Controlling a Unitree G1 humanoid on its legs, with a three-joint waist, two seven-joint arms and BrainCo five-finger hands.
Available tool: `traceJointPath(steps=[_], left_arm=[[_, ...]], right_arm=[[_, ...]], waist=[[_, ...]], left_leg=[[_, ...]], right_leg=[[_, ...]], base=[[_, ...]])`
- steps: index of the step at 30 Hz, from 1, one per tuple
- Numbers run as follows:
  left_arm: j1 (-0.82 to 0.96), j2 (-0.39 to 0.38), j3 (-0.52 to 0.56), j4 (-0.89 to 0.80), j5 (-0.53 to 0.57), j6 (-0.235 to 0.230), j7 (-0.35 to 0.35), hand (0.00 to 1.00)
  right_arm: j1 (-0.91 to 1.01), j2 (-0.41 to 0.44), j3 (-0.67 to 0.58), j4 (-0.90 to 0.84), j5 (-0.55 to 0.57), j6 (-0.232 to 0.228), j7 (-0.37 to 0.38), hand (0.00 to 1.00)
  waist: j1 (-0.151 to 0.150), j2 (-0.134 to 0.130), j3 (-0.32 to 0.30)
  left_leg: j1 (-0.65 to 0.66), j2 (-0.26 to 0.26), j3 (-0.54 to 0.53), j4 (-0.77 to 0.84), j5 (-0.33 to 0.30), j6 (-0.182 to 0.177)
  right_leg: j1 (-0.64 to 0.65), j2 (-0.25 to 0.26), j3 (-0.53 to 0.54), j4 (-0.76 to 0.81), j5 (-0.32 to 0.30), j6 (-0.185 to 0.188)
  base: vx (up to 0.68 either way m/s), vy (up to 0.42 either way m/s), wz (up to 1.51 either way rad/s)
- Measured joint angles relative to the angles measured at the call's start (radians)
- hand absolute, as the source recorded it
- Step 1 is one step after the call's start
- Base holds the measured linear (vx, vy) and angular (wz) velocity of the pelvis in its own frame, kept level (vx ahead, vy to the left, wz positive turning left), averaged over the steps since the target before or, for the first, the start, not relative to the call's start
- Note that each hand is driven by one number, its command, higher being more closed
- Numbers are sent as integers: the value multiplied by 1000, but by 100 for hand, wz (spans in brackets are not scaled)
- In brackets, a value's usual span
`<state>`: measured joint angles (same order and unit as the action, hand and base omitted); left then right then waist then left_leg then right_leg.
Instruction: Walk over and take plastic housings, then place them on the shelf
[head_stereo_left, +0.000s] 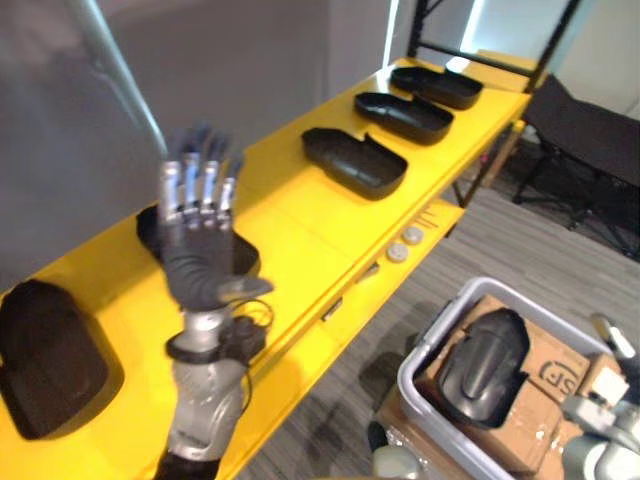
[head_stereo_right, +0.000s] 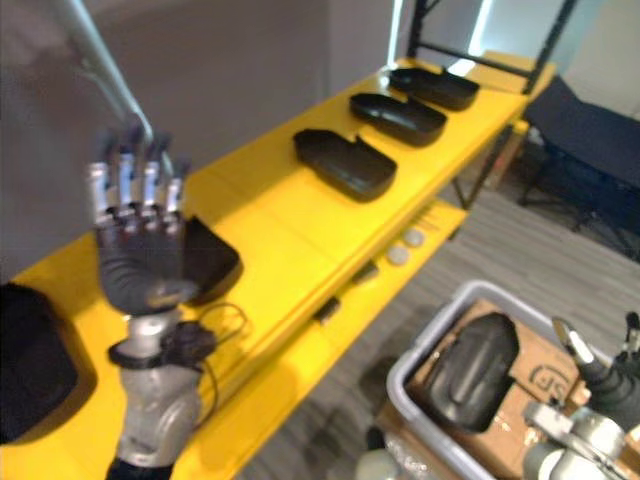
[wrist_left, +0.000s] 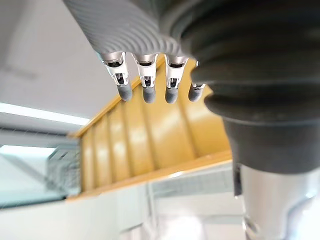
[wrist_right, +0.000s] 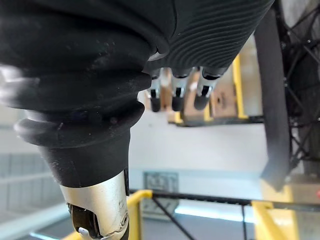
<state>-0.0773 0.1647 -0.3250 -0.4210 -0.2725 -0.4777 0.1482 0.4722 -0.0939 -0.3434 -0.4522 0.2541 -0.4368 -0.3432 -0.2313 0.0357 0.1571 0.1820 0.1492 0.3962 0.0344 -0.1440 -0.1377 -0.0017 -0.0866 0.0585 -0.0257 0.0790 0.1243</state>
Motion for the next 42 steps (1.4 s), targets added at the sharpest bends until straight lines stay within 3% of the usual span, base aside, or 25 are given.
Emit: traceJointPath(steps=[2,4,5,7,10,12,14,17,18,21,23,24,25,26,27,28,31,34,35,36,37,38,39,42], left_arm=[[12,-3,-1,2,17,39,29,0],[71,-2,57,-6,27,54,62,0],[99,-2,81,-13,44,56,70,0],[206,4,150,-35,44,39,66,0],[224,7,195,-40,48,-1,66,0],[219,29,208,-40,61,-32,87,0],[206,35,224,-36,96,-56,125,0],[101,56,213,-21,144,-84,186,0],[65,60,197,-22,160,-87,194,0],[76,60,193,-47,151,-87,172,0],[133,61,196,-80,147,-87,138,0],[160,61,198,-89,147,-86,128,0],[194,59,215,-90,148,-80,111,0],[197,58,223,-86,148,-74,106,0],[198,58,231,-86,148,-66,104,0],[197,58,245,-85,147,-46,103,0],[195,54,259,-73,148,-20,103,0],[195,51,280,-58,151,7,103,0],[194,51,279,-58,155,8,102,0],[195,54,280,-59,155,10,96,0],[194,49,279,-57,156,12,90,0],[200,20,269,-48,155,25,81,0],[200,12,267,-48,155,27,75,0],[187,12,271,-49,152,25,67,0]], right_arm=[[-44,-8,69,0,-17,0,25,0],[-153,-53,170,3,-24,0,63,0],[-186,-75,188,8,-24,0,71,0],[-276,-139,231,45,-24,2,83,0],[-312,-144,259,74,-24,2,78,0],[-332,-144,307,105,-24,2,74,0],[-388,-151,326,125,-16,1,66,0],[-485,-184,351,164,-13,-1,15,0],[-489,-181,360,163,-16,3,-13,0],[-411,-136,362,138,-24,4,-69,0],[-292,-88,341,107,-17,-5,-51,0],[-254,-78,334,103,-12,-16,-27,0],[-236,-67,325,103,-9,-22,25,0],[-237,-67,324,99,-9,-28,41,0],[-242,-67,327,99,-10,-36,54,0],[-270,-67,331,100,-13,-43,86,0],[-324,-66,331,123,-13,-46,102,0],[-411,-66,357,203,-20,-37,64,0],[-419,-66,362,213,-26,-31,55,0],[-435,-65,376,232,-35,-17,37,0],[-445,-69,380,237,-37,-8,30,0],[-456,-81,379,249,-37,15,12,0],[-455,-83,377,263,-37,28,-3,0],[-445,-93,348,267,-43,56,-8,0]], waist=[[20,3,6],[76,1,41],[88,12,52],[115,61,74],[134,49,85],[167,-1,120],[168,-12,142],[167,2,163],[179,8,180],[193,23,192],[205,22,193],[206,15,198],[212,23,211],[207,22,212],[209,16,209],[217,-1,205],[219,-12,203],[233,-29,192],[239,-37,187],[253,-60,175],[259,-63,173],[257,-30,170],[252,-20,164],[238,-24,161]], left_leg=[[-23,7,-38,91,-38,24],[-98,0,-244,284,-118,109],[-112,-1,-305,330,-144,118],[-122,-6,-426,379,-222,90],[-168,-38,-415,339,-251,57],[-206,-71,-413,369,-246,59],[-226,-80,-421,392,-249,63],[-293,-90,-464,470,-260,60],[-294,-89,-470,504,-268,59],[-275,-79,-459,607,-305,78],[-223,-59,-386,631,-374,106],[-204,-57,-350,637,-391,116],[-180,-27,-269,619,-379,139],[-180,-21,-249,619,-373,145],[-180,-20,-225,614,-364,151],[-176,-21,-160,576,-321,165],[-187,-21,-108,489,-235,167],[-209,-20,-60,371,-145,150],[-220,-22,-55,370,-141,144],[-249,-33,-53,382,-136,123],[-266,-43,-67,388,-130,114],[-281,-42,-142,379,-113,97],[-277,-24,-158,356,-97,90],[-267,3,-167,308,-71,68]], right_leg=[[-21,12,43,15,0,0],[-53,34,147,44,-9,-13],[-60,42,173,49,-9,-11],[-88,78,221,55,11,-5],[-155,47,224,51,40,26],[-173,13,222,28,70,27],[-175,2,212,35,68,23],[-233,4,188,122,45,34],[-243,12,184,172,33,41],[-241,43,205,245,31,41],[-237,71,205,275,41,33],[-237,76,180,268,81,23],[-208,80,125,174,186,-41],[-211,81,72,226,150,-62],[-227,75,29,310,75,-75],[-245,39,-65,507,-87,-93],[-217,-25,-153,630,-203,-103],[-104,-112,-226,569,-282,-97],[-82,-124,-229,530,-277,-96],[-42,-134,-228,408,-284,-36],[-33,-131,-235,357,-285,18],[-31,-91,-238,307,-247,-1],[-15,-54,-227,257,-208,-6],[3,-4,-217,161,-148,-23]], base=[[-27,0,-65],[-76,6,-126],[-128,126,-130],[-133,225,-89],[-129,160,-3],[-144,135,1],[-91,84,16],[-30,25,27],[-19,-8,14],[-75,48,-59],[-191,137,-114],[-298,93,-151],[-375,107,-146],[-266,66,-128],[-289,87,-110],[-267,55,-100],[-229,-10,-67],[-169,-138,-57],[-179,-275,-64],[-144,-254,-48],[-110,-229,-52],[-27,-181,-45],[11,-162,-43],[8,-125,-36]])
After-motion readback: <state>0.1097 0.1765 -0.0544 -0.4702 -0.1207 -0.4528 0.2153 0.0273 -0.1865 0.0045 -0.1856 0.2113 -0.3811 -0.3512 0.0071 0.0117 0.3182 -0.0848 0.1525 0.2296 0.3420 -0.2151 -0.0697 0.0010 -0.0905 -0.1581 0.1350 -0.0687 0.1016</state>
